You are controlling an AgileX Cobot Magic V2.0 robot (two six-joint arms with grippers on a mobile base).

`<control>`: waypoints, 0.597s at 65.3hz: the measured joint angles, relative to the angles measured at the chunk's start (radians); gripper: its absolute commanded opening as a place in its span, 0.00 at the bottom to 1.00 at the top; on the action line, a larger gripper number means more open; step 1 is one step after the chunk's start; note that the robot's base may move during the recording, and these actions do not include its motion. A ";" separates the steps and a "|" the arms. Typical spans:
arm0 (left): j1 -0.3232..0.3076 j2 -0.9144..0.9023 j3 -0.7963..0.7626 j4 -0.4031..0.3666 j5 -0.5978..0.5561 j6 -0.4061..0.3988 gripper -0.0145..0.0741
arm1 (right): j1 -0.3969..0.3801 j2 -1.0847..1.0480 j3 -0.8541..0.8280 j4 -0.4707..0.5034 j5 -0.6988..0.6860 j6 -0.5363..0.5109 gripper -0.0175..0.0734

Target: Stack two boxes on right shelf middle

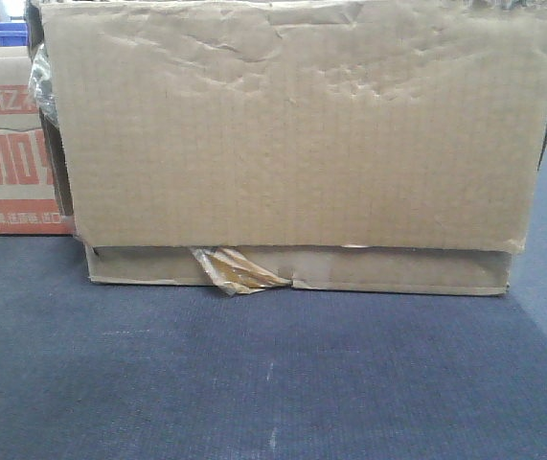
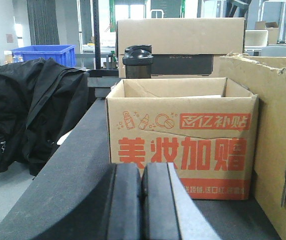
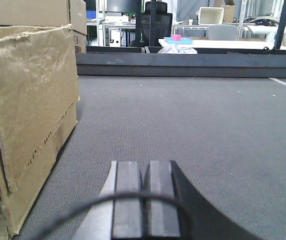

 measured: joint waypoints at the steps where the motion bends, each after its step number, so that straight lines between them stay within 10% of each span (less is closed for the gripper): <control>1: 0.000 0.000 0.000 0.000 0.000 0.000 0.04 | 0.000 0.000 0.000 0.000 0.000 0.000 0.01; 39: 0.000 0.000 0.000 0.000 -0.007 0.000 0.04 | 0.000 0.000 0.000 0.000 0.000 0.000 0.01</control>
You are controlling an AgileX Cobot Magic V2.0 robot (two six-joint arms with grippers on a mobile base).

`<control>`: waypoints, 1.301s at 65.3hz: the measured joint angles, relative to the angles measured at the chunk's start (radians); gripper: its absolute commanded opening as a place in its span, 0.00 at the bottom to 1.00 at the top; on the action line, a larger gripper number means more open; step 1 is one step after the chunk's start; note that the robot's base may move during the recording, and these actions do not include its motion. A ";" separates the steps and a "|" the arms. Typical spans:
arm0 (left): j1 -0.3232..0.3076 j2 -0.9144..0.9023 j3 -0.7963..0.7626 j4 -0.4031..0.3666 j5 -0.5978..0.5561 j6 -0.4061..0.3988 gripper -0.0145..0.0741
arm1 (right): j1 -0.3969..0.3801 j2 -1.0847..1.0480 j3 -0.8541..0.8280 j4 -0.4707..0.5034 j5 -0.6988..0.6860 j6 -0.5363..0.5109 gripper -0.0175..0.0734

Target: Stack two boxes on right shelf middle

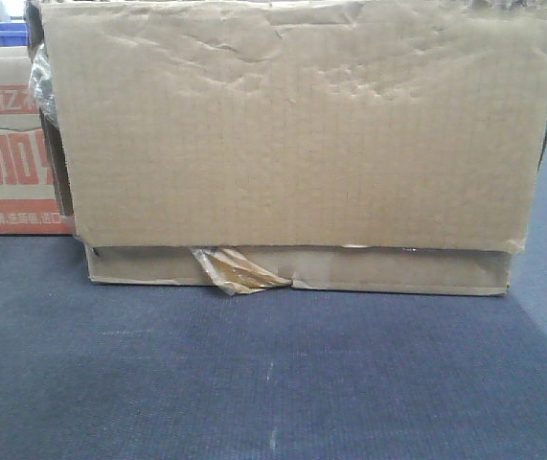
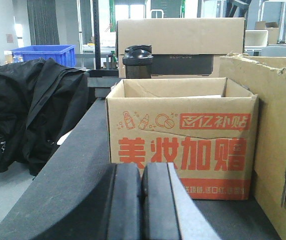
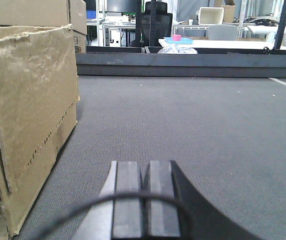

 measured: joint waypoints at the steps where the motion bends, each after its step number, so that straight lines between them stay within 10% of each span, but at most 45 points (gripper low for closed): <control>1: 0.000 0.000 0.000 0.000 -0.004 0.000 0.04 | 0.000 0.000 0.000 0.000 -0.003 0.000 0.01; 29: 0.000 0.000 0.000 0.000 -0.090 0.000 0.04 | 0.000 0.000 0.000 0.000 -0.123 0.000 0.01; 41: 0.000 -0.002 -0.018 -0.150 -0.287 0.000 0.04 | 0.000 -0.001 -0.097 0.000 -0.090 0.000 0.01; 61: 0.000 0.063 -0.443 -0.050 -0.028 0.000 0.08 | 0.000 0.068 -0.540 0.000 0.052 0.000 0.03; 85: 0.000 0.433 -0.825 -0.014 0.405 0.000 0.79 | 0.000 0.460 -0.868 0.000 0.187 0.000 0.82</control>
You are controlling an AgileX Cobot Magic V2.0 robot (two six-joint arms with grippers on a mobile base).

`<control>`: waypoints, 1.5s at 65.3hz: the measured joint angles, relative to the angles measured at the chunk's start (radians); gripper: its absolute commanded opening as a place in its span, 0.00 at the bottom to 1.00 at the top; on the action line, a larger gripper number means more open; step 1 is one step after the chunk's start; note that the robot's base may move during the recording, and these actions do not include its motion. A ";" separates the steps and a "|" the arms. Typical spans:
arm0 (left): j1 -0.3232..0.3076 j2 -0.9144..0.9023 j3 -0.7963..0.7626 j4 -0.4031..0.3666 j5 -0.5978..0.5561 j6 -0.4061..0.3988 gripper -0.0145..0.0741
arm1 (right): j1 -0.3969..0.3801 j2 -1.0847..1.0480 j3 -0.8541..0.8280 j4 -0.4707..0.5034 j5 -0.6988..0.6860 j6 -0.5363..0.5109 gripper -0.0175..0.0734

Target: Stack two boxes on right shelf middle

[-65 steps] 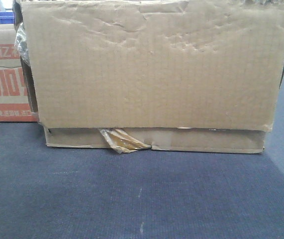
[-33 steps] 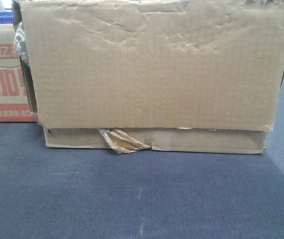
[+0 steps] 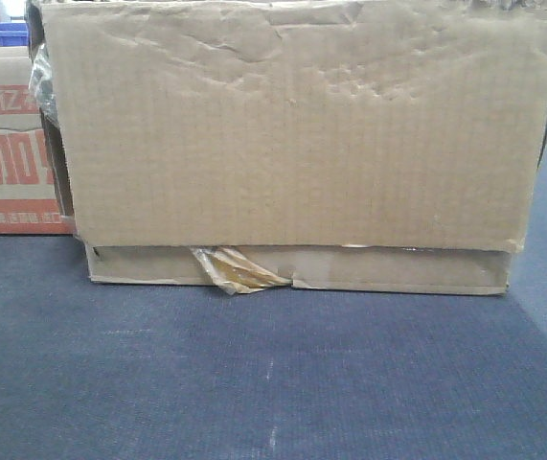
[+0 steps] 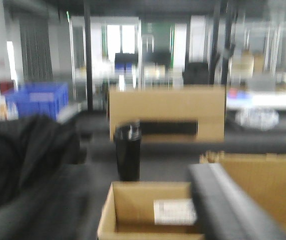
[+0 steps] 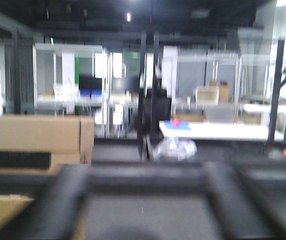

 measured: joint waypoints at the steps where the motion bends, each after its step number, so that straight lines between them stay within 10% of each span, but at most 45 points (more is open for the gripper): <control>1: -0.003 0.012 -0.003 0.000 0.002 0.000 0.79 | 0.000 0.013 -0.003 0.000 0.000 0.000 0.83; 25: -0.079 0.328 -0.165 0.035 0.174 0.000 0.84 | 0.000 0.206 -0.007 0.000 0.037 0.000 0.82; 53: 0.028 0.969 -0.932 -0.004 0.774 0.067 0.84 | 0.022 0.210 -0.007 0.000 0.039 0.000 0.82; 98: 0.132 1.467 -1.057 -0.056 0.746 0.244 0.84 | 0.029 0.210 -0.007 0.000 0.043 0.000 0.82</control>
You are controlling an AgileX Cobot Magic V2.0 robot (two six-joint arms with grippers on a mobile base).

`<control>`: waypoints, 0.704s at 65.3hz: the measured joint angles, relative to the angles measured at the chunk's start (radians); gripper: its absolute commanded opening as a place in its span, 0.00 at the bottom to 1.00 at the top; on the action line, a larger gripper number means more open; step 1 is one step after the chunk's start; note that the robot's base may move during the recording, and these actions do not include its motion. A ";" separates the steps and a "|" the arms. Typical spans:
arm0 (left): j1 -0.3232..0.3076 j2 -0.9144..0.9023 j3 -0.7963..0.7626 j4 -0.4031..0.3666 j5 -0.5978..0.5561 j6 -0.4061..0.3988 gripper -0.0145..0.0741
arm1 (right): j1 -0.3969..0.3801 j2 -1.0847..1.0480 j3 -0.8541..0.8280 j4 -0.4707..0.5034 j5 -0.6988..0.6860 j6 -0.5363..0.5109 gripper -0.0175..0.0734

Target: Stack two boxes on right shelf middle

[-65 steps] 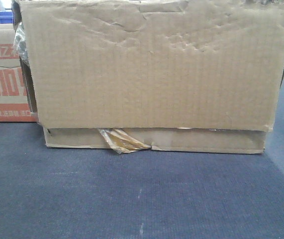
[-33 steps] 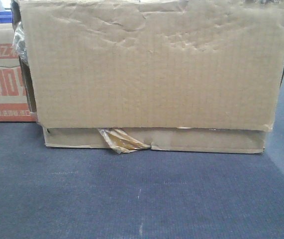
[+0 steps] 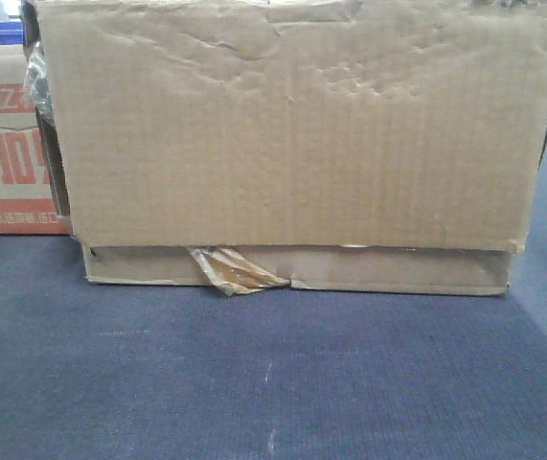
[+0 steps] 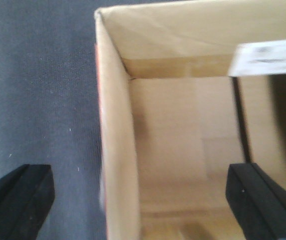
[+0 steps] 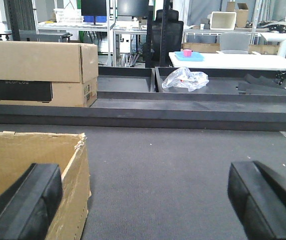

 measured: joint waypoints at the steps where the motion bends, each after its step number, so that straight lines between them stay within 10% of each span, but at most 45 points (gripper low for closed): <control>1: 0.000 0.006 0.000 0.000 -0.006 0.000 0.84 | 0.000 0.000 0.000 0.000 0.002 0.000 0.82; 31: 0.000 0.072 0.000 0.026 -0.073 0.004 0.80 | 0.000 0.000 0.000 0.000 0.023 0.000 0.82; 46: 0.000 0.072 0.000 0.030 -0.075 0.004 0.30 | 0.000 0.000 0.000 0.000 0.025 0.000 0.82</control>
